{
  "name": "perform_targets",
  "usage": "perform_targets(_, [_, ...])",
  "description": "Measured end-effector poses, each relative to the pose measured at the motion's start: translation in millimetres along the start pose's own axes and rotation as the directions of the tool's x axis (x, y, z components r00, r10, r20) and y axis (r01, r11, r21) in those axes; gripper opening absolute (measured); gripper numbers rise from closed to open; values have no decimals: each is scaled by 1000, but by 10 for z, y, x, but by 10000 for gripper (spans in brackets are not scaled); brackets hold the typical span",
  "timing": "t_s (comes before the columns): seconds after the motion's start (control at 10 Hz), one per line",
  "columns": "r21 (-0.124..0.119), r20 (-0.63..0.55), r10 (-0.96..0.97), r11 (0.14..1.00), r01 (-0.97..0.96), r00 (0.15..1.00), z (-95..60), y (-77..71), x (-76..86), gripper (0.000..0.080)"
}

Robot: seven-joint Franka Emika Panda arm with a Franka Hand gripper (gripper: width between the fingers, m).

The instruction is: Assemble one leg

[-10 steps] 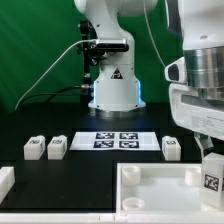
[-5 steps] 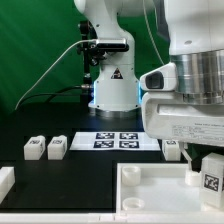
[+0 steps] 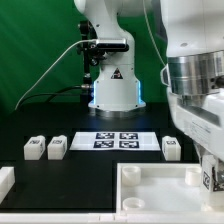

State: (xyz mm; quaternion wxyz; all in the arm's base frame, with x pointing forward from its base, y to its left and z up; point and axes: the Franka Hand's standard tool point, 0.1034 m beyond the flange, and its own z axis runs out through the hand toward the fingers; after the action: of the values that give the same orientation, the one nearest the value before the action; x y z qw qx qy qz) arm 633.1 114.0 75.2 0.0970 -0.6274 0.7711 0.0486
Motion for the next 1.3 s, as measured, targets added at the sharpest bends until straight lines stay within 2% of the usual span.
perform_targets(0.1, [6,10,64,998,-64,998,6,6,-4,300])
perform_targets(0.3, [4,10,-4,1000,4,1000,10,12,-6,300])
perform_targets(0.4, [3,9,-8,1000,8,1000,16,15,-4,376])
perform_targets(0.5, [-14,-10,-278,961,278,961,16,31,-4,568])
perform_targets(0.6, [-38,-13,-439,898,439,898,6,42,-21,624])
perform_targets(0.7, [-69,-34,-609,792,607,792,-1,55,-63,624])
perform_targets(0.8, [-75,-31,-741,670,738,670,3,52,-62,645])
perform_targets(1.0, [-82,-17,-869,494,866,494,0,42,-31,648])
perform_targets(1.1, [-126,-10,-966,257,958,258,15,58,-33,649])
perform_targets(1.2, [-148,9,-998,53,988,55,17,53,-28,649])
perform_targets(1.3, [-148,10,-999,40,988,42,14,47,-11,649])
